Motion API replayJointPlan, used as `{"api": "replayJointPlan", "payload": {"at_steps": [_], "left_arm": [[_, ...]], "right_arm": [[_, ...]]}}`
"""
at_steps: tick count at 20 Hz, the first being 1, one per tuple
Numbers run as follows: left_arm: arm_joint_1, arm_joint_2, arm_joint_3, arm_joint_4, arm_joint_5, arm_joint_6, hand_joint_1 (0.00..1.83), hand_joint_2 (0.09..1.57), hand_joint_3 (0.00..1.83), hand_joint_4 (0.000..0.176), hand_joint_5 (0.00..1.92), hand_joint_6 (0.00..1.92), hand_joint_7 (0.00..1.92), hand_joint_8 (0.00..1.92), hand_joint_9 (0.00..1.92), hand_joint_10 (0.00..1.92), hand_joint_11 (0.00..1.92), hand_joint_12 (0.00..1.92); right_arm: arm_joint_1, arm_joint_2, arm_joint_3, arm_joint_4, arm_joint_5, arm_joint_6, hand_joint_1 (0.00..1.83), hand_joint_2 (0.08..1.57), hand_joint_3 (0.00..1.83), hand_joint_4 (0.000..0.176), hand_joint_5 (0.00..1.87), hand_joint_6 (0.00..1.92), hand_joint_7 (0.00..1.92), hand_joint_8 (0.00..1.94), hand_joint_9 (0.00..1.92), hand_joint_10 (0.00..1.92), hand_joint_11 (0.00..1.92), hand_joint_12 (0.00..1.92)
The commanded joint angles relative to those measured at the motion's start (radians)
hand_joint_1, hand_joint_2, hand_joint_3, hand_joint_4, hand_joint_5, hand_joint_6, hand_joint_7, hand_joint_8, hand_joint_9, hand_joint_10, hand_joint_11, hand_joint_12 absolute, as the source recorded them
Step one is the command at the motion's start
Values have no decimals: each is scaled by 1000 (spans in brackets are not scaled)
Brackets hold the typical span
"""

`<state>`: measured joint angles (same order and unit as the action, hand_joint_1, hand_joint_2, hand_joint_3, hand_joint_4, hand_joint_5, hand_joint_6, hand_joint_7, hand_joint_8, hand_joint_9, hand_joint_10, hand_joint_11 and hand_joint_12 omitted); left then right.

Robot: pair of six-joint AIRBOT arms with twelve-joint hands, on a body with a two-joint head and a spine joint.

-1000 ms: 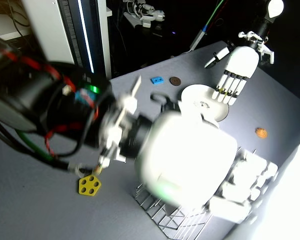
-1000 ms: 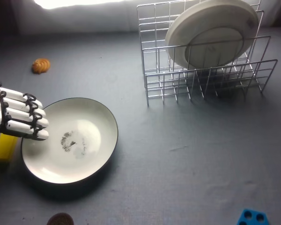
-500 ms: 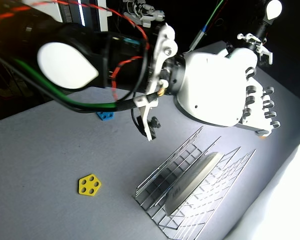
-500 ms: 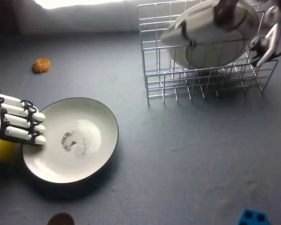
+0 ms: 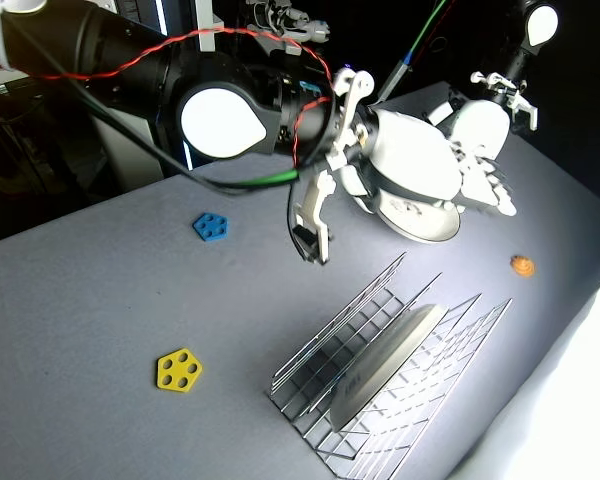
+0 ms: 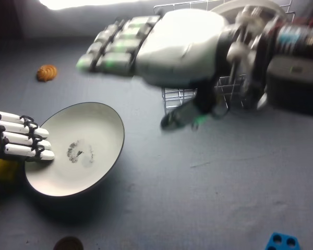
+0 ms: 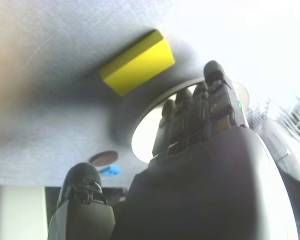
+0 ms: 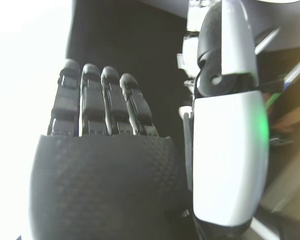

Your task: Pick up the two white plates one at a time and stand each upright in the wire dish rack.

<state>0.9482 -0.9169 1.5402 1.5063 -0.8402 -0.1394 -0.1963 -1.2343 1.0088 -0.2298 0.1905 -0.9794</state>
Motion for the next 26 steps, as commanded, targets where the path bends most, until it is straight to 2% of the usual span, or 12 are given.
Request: {"api": "replayJointPlan", "payload": {"at_steps": [1,3,4,7,8,10,12,13,20,26], "left_arm": [[15,-21,2,15,6,-3,0,1046,0,0,103,0,69,0,48,0,0,178],[30,-23,4,3,5,-9,0,1047,0,0,100,0,66,0,47,0,0,177],[41,-26,4,-1,0,-18,0,1046,0,0,99,2,63,4,44,5,5,148],[64,-32,4,-9,-5,-36,0,1048,1,0,97,1,64,3,40,2,1,150],[71,-33,4,-17,-8,-40,0,1046,0,0,95,0,65,3,44,4,4,156],[82,-36,5,-24,-17,-54,0,1039,0,0,99,2,69,4,48,5,7,163],[87,-39,6,-25,-21,-69,0,1046,0,0,110,6,78,7,56,7,5,168],[90,-40,9,-29,-27,-77,0,1046,0,0,105,3,71,3,45,2,0,166],[104,-55,28,-40,-47,-120,0,1054,3,0,102,5,74,3,52,4,1,170],[104,-58,29,-40,-49,-124,0,1047,0,0,111,3,71,1,46,2,3,149]], "right_arm": [[-2,1,-6,6,145,-19,1113,871,0,0,0,0,0,0,0,0,0,0],[-28,-13,-19,30,170,-79,1116,870,0,0,0,0,0,0,0,0,0,0],[-48,-29,-26,95,182,-172,1211,893,0,0,0,0,0,0,0,0,0,0],[-82,-67,-21,121,228,-282,1202,893,0,0,0,0,0,0,0,0,0,0],[-90,-83,-17,127,245,-306,1256,897,0,0,0,0,0,0,0,0,0,0],[-105,-121,1,190,269,-376,1286,890,0,0,0,0,0,0,0,0,0,0],[-125,-161,31,294,307,-468,1250,904,0,0,0,0,0,0,0,0,0,0],[-135,-178,47,306,323,-490,1214,907,0,0,0,0,0,0,0,0,0,0],[-179,-279,166,314,351,-492,1121,920,5,0,48,18,0,0,0,0,0,0],[-188,-377,279,313,367,-492,1054,953,14,0,40,6,3,1,0,0,0,0]]}}
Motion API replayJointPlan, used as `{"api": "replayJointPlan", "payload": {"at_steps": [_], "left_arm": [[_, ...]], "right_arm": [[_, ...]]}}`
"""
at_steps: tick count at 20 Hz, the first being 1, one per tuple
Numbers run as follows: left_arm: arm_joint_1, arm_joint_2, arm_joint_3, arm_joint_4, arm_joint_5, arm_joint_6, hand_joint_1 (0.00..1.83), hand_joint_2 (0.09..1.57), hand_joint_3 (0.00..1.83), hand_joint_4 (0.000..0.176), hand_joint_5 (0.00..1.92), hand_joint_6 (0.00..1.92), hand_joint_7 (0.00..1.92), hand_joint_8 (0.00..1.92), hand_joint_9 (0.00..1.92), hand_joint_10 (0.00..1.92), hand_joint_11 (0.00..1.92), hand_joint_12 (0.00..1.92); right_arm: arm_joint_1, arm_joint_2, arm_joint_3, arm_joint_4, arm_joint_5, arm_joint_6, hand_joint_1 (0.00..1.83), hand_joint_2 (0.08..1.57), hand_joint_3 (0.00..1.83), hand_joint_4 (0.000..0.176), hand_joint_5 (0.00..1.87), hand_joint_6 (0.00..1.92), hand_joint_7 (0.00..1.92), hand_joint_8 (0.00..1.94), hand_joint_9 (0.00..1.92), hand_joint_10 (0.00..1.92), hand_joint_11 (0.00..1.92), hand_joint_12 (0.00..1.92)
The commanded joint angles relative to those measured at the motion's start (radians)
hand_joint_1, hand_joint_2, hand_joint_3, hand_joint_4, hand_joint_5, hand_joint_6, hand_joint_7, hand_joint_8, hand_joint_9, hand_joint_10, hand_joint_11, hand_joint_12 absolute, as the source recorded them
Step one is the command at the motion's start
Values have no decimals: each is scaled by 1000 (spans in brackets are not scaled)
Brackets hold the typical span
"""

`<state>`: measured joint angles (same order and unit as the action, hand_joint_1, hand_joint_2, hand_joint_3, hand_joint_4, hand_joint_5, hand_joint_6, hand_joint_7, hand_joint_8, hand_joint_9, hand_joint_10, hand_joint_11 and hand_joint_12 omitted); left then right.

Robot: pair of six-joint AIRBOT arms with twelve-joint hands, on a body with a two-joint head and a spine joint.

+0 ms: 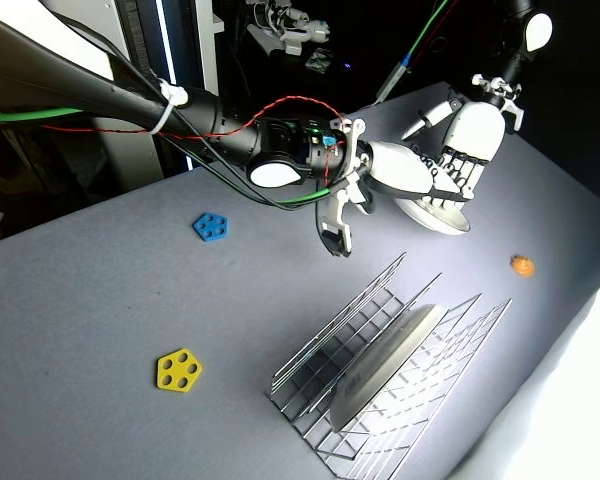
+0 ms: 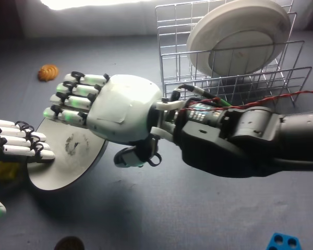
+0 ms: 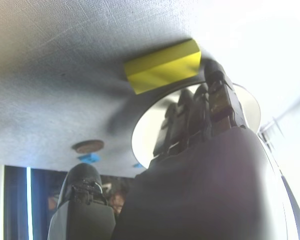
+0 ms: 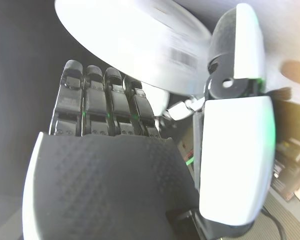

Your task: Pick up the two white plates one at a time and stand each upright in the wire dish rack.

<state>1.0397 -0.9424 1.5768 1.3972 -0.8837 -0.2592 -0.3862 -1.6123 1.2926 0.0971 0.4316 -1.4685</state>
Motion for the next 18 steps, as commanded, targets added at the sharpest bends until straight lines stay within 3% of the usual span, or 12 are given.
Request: {"api": "replayJointPlan", "payload": {"at_steps": [1,7,9,10,11,13,15,18], "left_arm": [[12,-32,-7,69,-6,-5,0,1051,0,0,122,7,83,6,55,6,8,153],[12,-35,-6,69,-6,-4,0,1044,0,0,115,6,80,4,51,3,7,167],[12,-38,-5,69,-6,-4,0,1048,0,0,103,0,75,1,46,0,0,169],[12,-39,-5,69,-6,-4,0,1048,0,0,103,1,74,1,49,2,2,172],[12,-39,-5,69,-6,-4,0,1056,3,0,108,2,79,2,47,1,0,170],[12,-40,-4,69,-6,-4,0,1047,0,0,120,6,87,5,58,5,8,178],[12,-40,-4,69,-6,-4,0,1058,3,0,111,2,73,0,51,1,0,183],[12,-40,-4,69,-6,-4,0,1075,5,0,129,6,88,5,56,3,0,181]], "right_arm": [[2,-5,4,-13,126,-3,1055,963,18,0,38,5,0,0,0,0,0,0],[-5,-64,77,-24,127,-2,1137,983,7,0,129,15,83,6,15,4,0,0],[-5,-70,81,-24,138,-1,1189,1010,6,0,243,29,184,13,83,20,1,0],[-5,-71,81,-24,141,0,1224,1029,0,0,301,16,249,18,149,8,0,216],[-4,-72,81,-24,146,0,1234,1021,0,0,381,20,355,14,256,30,0,654],[-3,-72,81,-24,156,0,1261,1063,5,0,548,40,533,24,448,64,0,1157],[-4,-73,80,-24,161,5,1242,1101,6,0,703,55,674,26,572,80,83,1337],[-6,-72,80,-23,165,6,1184,1112,6,0,873,71,866,40,768,147,256,1407]]}}
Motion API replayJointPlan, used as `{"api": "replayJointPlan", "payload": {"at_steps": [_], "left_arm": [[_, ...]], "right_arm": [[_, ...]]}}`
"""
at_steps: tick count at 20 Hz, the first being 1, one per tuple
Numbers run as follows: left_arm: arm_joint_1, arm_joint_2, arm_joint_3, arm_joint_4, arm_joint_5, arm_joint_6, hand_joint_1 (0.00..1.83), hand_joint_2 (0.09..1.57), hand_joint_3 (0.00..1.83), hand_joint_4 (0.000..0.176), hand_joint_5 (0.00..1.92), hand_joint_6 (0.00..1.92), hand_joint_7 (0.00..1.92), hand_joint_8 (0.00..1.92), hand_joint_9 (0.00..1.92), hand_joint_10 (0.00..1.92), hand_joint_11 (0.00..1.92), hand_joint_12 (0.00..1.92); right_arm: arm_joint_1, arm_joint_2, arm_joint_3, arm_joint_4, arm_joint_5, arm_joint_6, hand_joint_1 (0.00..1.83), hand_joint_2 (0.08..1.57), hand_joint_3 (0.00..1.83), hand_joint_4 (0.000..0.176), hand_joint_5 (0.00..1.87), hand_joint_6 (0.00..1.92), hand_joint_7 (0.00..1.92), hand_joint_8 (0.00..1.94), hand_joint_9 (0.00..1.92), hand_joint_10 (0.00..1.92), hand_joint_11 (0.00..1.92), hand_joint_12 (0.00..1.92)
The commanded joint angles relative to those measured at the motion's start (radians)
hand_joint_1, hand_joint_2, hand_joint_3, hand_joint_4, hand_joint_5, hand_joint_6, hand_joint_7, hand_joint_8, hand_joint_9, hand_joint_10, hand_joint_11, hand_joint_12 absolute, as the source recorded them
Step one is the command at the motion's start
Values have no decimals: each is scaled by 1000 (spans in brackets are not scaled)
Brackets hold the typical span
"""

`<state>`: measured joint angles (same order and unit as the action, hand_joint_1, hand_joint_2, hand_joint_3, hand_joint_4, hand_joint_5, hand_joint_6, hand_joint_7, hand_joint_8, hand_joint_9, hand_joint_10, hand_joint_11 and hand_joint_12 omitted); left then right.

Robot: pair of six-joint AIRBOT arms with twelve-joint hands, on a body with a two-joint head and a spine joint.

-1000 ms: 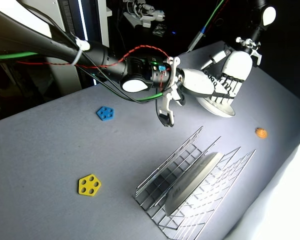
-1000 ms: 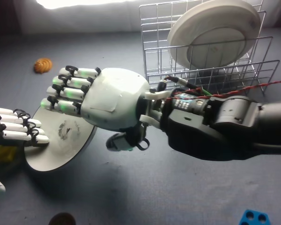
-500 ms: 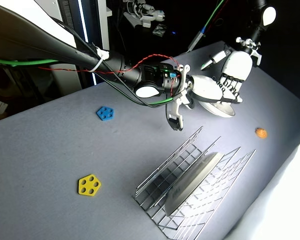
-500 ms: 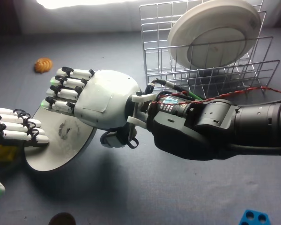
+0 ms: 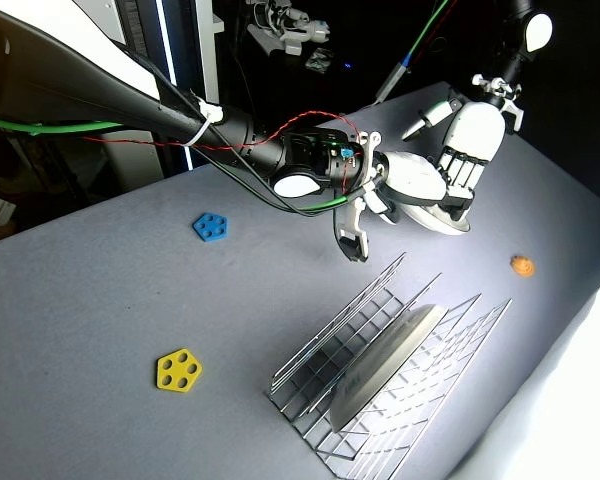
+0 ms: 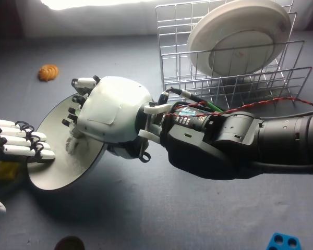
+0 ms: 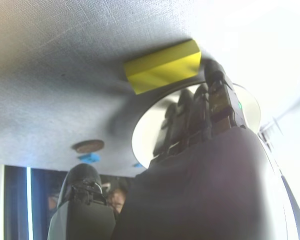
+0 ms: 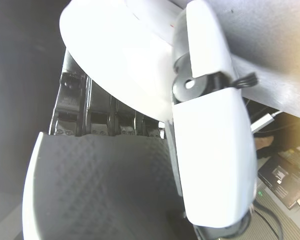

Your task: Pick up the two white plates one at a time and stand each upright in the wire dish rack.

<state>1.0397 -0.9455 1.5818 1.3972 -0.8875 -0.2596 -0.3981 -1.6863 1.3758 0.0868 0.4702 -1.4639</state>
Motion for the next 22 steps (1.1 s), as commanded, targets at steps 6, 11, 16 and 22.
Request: {"api": "replayJointPlan", "payload": {"at_steps": [6,11,16,22], "left_arm": [[12,-37,-8,69,-2,-4,0,1059,0,0,119,2,79,2,53,1,0,174],[-20,-28,-1,52,-5,-4,0,1052,0,0,121,3,82,3,59,7,14,170],[-136,7,2,39,-46,-51,0,1046,0,0,130,0,94,0,68,0,0,238],[-339,84,-31,55,-91,-94,0,1046,0,0,120,0,86,0,65,0,0,223]], "right_arm": [[-7,14,-10,3,133,2,1255,1102,0,0,1038,966,1009,877,876,782,625,1290],[-14,22,-25,11,142,2,1222,1115,0,16,986,1030,985,946,948,578,585,1328],[-14,53,-59,29,155,2,1219,1122,0,8,983,1046,962,964,1011,345,584,1270],[-9,146,-170,38,163,6,1223,1115,0,10,997,1019,976,947,998,324,571,1303]]}}
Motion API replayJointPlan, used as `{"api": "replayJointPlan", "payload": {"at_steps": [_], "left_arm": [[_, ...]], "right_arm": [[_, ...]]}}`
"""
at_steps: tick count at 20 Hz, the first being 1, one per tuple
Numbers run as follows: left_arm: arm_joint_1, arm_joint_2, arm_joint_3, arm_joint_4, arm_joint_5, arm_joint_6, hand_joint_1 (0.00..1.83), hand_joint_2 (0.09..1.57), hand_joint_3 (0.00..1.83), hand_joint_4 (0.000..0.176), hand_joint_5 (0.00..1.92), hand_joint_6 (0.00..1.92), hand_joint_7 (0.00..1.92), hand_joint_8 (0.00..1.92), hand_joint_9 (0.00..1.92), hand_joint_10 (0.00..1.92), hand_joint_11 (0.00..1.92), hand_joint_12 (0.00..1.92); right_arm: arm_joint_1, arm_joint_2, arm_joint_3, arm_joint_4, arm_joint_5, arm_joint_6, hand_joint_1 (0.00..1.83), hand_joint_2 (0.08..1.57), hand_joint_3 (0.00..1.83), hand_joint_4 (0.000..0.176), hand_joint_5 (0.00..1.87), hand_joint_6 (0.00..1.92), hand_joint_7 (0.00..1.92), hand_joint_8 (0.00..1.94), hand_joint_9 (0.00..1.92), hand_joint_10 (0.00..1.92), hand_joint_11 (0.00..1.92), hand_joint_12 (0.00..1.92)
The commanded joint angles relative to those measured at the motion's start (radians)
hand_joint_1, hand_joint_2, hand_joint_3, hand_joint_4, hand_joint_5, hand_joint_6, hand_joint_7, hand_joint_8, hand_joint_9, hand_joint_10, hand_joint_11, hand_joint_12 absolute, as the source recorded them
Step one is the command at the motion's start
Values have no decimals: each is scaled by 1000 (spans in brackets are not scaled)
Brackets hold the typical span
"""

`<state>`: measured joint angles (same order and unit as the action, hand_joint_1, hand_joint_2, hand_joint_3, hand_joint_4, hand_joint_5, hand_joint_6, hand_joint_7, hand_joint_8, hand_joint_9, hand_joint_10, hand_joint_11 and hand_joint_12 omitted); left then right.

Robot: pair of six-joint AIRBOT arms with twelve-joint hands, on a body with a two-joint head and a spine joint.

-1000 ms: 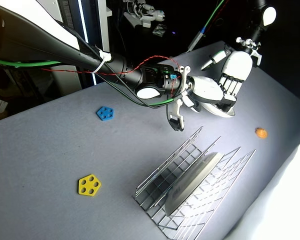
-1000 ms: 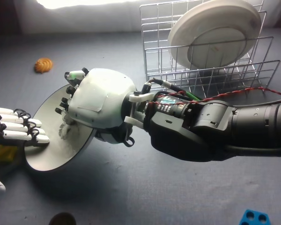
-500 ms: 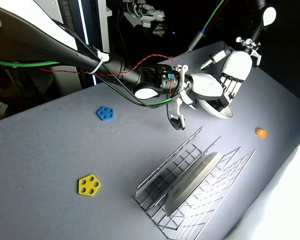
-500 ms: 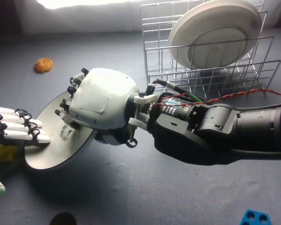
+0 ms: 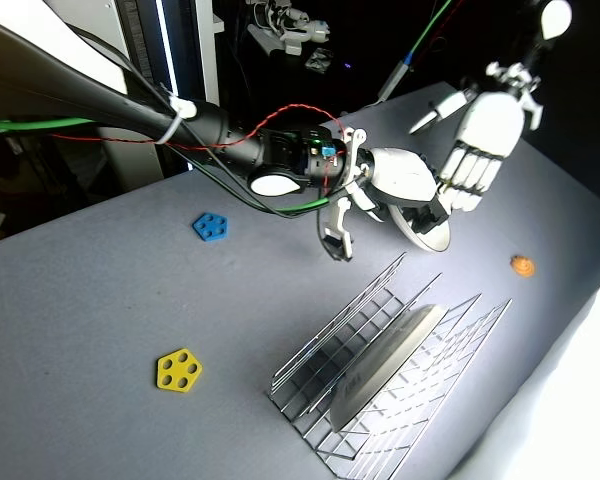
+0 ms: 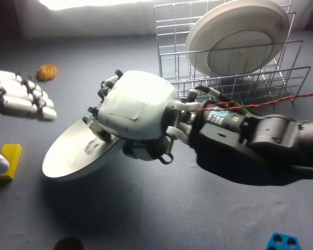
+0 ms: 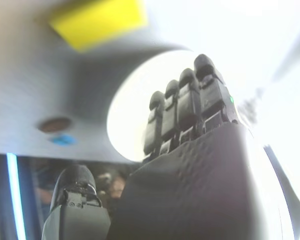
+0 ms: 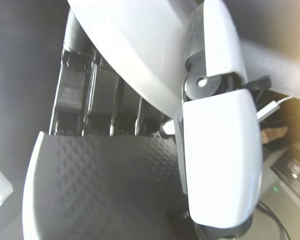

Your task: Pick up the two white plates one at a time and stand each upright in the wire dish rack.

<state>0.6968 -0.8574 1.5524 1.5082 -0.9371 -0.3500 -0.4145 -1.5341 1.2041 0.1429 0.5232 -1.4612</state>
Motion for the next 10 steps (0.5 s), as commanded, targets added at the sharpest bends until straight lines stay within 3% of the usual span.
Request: {"api": "replayJointPlan", "payload": {"at_steps": [1,5,7,10], "left_arm": [[-28,4,-7,-42,-45,-14,0,1044,0,0,105,1,70,1,47,2,0,172],[-107,25,-15,-2,-49,-34,0,1059,6,0,116,7,73,3,39,0,0,165],[-121,30,-16,8,-49,-37,0,1050,1,0,113,4,77,4,51,5,15,177],[-145,43,-24,13,-51,-37,0,1051,1,0,126,8,82,5,56,6,13,185]], "right_arm": [[10,9,-16,-18,110,5,1223,1115,0,11,998,1018,978,944,1006,323,561,1298],[30,87,-99,11,109,10,1232,1093,0,23,1029,945,1042,868,1071,330,624,1271],[43,131,-147,23,106,9,1231,1099,0,6,1034,965,1008,889,1052,308,608,1281],[72,201,-223,68,95,8,1224,1111,1,9,1014,989,973,951,1039,290,586,1275]]}}
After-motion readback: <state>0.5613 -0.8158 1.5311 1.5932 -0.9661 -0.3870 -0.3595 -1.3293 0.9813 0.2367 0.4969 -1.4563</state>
